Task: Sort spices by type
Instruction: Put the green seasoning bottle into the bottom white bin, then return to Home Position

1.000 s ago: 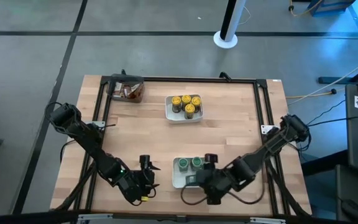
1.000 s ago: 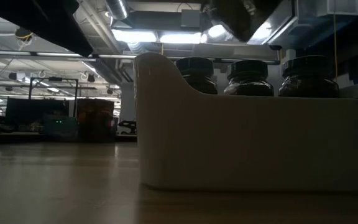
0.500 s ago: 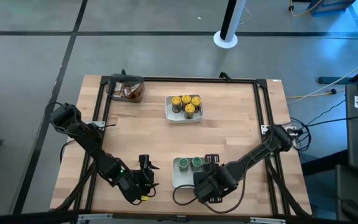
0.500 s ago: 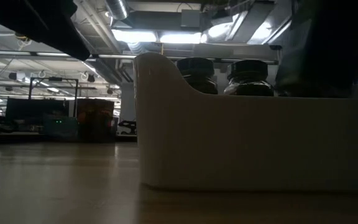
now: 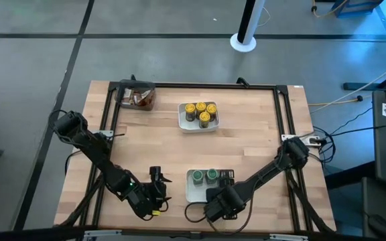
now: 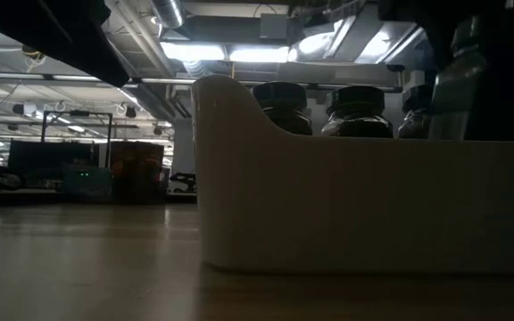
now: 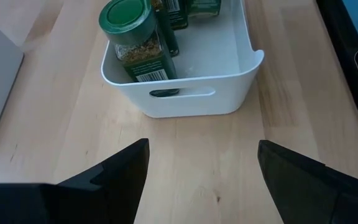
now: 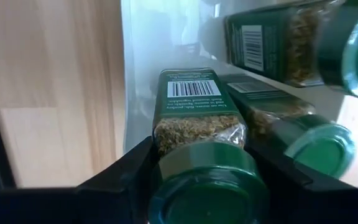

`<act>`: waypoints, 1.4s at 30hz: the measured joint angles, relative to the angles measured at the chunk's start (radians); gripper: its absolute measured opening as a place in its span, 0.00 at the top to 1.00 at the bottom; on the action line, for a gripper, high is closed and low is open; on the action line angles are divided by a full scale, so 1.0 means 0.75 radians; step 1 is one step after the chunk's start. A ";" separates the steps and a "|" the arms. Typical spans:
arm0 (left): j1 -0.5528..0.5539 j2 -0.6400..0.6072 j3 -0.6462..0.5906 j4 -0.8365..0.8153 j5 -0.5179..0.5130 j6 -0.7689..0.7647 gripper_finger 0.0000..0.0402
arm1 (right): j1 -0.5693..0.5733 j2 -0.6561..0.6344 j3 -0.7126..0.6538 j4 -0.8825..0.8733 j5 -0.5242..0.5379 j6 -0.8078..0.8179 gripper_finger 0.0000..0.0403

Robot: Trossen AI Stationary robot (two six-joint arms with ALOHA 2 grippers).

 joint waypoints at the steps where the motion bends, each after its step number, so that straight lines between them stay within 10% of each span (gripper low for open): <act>1: 0.000 0.000 0.000 0.000 0.000 -0.001 0.29 | -0.005 0.009 0.000 -0.004 -0.001 -0.002 0.50; 42: 0.001 0.000 0.000 0.000 0.001 -0.011 0.29 | -0.069 0.045 -0.002 0.034 -0.230 0.012 0.18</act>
